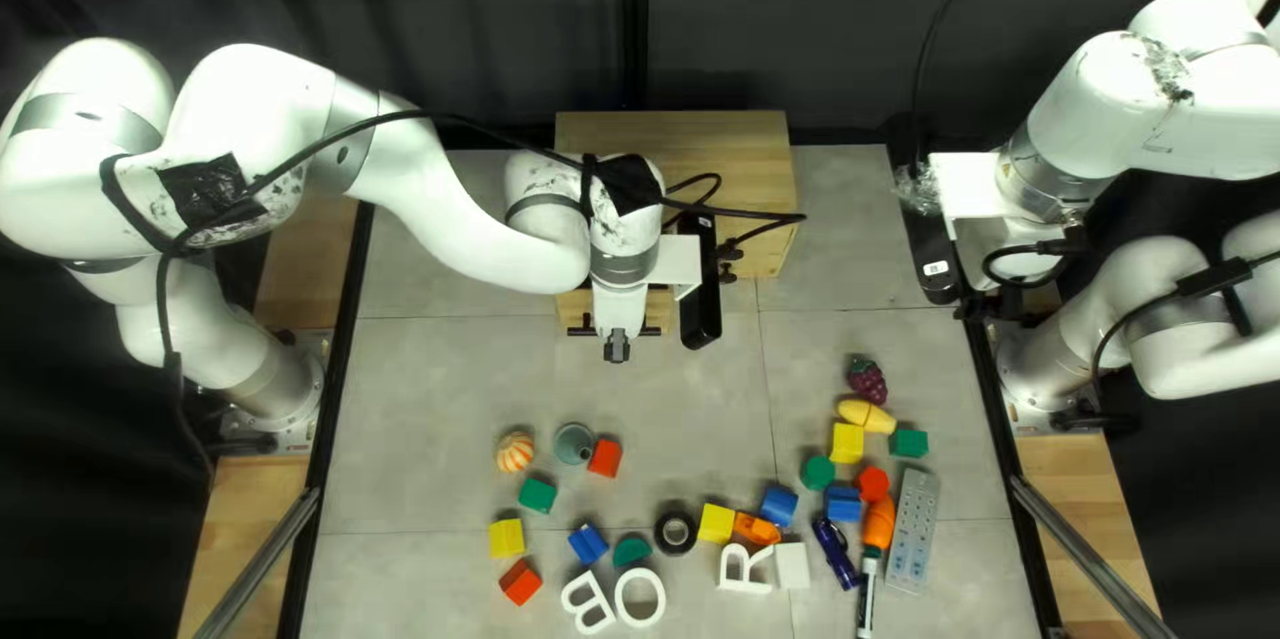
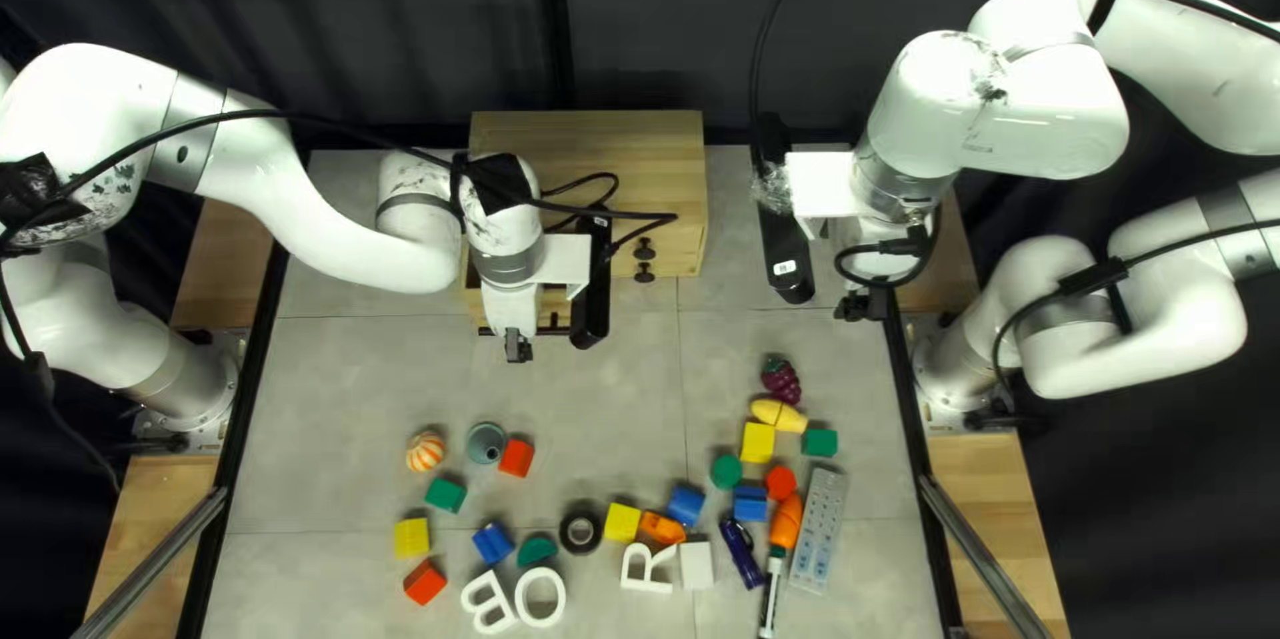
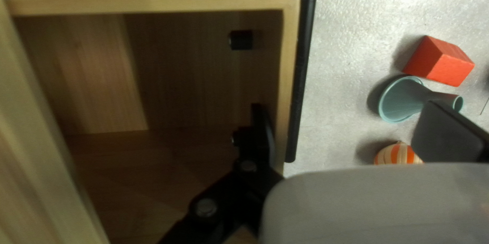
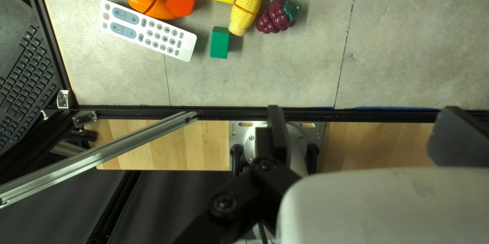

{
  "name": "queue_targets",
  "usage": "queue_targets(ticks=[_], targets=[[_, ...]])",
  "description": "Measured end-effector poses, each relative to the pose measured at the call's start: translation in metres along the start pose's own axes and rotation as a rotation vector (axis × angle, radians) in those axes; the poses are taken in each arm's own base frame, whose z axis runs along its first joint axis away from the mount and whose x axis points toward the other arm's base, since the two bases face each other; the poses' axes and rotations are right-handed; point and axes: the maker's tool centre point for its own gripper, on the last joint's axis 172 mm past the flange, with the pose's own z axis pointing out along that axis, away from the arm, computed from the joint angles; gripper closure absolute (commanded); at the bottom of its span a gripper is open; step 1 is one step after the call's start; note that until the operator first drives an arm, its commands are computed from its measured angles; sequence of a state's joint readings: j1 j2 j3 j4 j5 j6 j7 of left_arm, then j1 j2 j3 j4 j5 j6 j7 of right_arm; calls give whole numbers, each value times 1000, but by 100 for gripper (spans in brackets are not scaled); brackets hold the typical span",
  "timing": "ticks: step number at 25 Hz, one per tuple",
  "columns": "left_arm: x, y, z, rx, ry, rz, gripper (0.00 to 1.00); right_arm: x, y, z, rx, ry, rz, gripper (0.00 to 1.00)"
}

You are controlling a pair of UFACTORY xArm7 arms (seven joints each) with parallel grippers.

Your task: Open drawers and place objects into drawer and close

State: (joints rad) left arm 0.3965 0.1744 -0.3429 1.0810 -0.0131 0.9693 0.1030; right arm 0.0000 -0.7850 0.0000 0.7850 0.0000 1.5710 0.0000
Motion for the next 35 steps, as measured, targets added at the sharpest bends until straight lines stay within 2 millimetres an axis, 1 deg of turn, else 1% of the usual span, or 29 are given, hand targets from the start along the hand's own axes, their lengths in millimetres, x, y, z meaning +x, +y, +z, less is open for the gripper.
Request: queue_targets(ticks=[9,19,35], targets=[[1,10,-3,1,-3,1,0,0,0,0,0,0,0,0],[-3,23,-5,0,-4,1,0,0,0,0,0,0,0,0],[-1,41,-10,6,2,-3,0,0,0,0,0,0,0,0]])
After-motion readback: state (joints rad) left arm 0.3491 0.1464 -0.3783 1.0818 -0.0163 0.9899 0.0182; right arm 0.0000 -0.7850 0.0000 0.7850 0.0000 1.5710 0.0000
